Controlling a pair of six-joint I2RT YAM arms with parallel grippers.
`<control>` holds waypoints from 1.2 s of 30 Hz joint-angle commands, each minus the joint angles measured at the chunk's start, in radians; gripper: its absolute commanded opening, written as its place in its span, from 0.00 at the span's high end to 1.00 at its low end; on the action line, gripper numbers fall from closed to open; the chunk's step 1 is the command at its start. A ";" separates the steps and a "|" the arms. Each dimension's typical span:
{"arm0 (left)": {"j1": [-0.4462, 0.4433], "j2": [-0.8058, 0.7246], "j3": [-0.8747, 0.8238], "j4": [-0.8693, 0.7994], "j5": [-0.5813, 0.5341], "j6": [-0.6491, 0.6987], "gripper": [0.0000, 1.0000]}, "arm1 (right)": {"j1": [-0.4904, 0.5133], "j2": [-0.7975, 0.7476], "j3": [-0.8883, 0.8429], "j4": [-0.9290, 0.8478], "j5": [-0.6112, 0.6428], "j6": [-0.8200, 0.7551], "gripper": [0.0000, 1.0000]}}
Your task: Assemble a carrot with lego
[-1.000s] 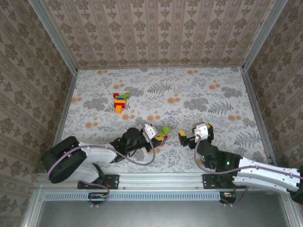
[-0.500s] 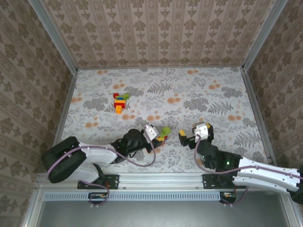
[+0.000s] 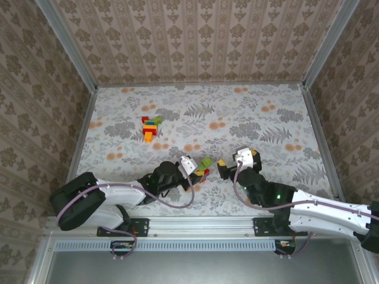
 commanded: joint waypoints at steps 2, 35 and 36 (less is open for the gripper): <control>-0.014 -0.038 0.000 -0.011 0.015 -0.026 0.85 | -0.085 0.053 0.132 -0.160 -0.141 0.130 0.00; -0.034 0.006 -0.033 0.052 0.004 -0.052 0.83 | -0.353 0.415 0.326 -0.265 -0.929 0.172 0.00; -0.036 0.007 -0.033 0.054 0.004 -0.054 0.83 | -0.352 0.417 0.324 -0.265 -0.933 0.172 0.00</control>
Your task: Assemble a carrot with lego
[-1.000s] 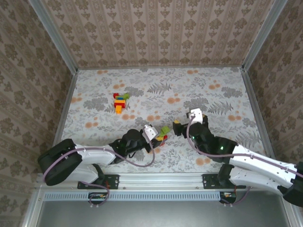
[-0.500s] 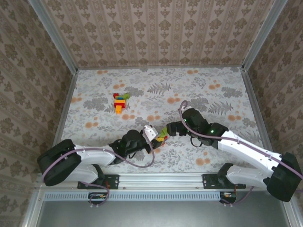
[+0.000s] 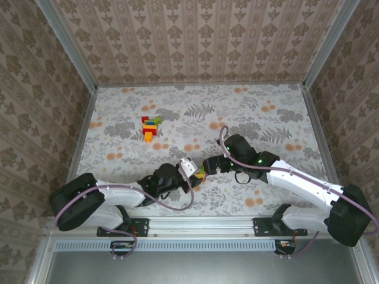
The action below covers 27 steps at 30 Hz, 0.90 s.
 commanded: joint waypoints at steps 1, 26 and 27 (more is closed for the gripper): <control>-0.009 0.016 -0.013 0.033 -0.004 -0.024 0.82 | -0.005 0.014 0.019 0.018 -0.047 -0.020 0.00; -0.013 0.001 -0.031 0.033 -0.023 -0.022 0.75 | -0.006 0.127 0.043 0.066 -0.077 -0.033 0.00; -0.014 0.002 -0.030 0.033 -0.021 -0.021 0.74 | -0.005 0.127 0.043 0.065 -0.076 -0.033 0.00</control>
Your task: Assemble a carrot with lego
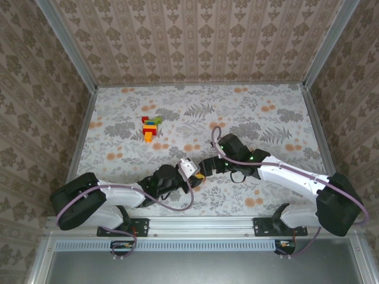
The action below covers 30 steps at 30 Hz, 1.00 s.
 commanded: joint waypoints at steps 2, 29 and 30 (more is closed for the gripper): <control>-0.008 -0.009 -0.016 -0.005 -0.004 -0.014 0.73 | -0.004 0.011 0.031 0.010 -0.002 -0.013 0.00; -0.008 0.009 0.017 -0.023 -0.011 -0.004 0.54 | 0.002 0.046 0.062 -0.034 0.044 -0.046 0.00; -0.008 0.012 0.019 -0.023 -0.011 -0.004 0.55 | 0.002 0.046 0.063 -0.038 0.045 -0.048 0.00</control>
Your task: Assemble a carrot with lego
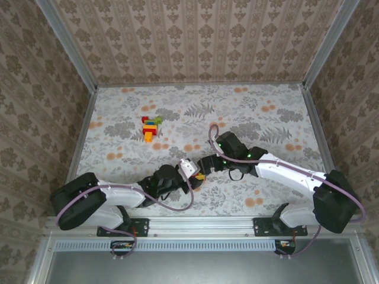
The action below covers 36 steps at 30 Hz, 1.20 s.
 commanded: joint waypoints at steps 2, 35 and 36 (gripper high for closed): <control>-0.008 0.015 0.021 -0.013 -0.012 -0.004 0.55 | 0.002 0.008 0.026 -0.039 0.033 -0.023 0.00; -0.008 0.001 0.026 -0.039 -0.024 -0.017 0.61 | 0.014 0.099 0.049 -0.118 0.059 -0.051 0.00; -0.008 -0.010 0.022 -0.045 -0.026 -0.017 0.61 | 0.015 0.099 0.047 -0.119 0.060 -0.051 0.00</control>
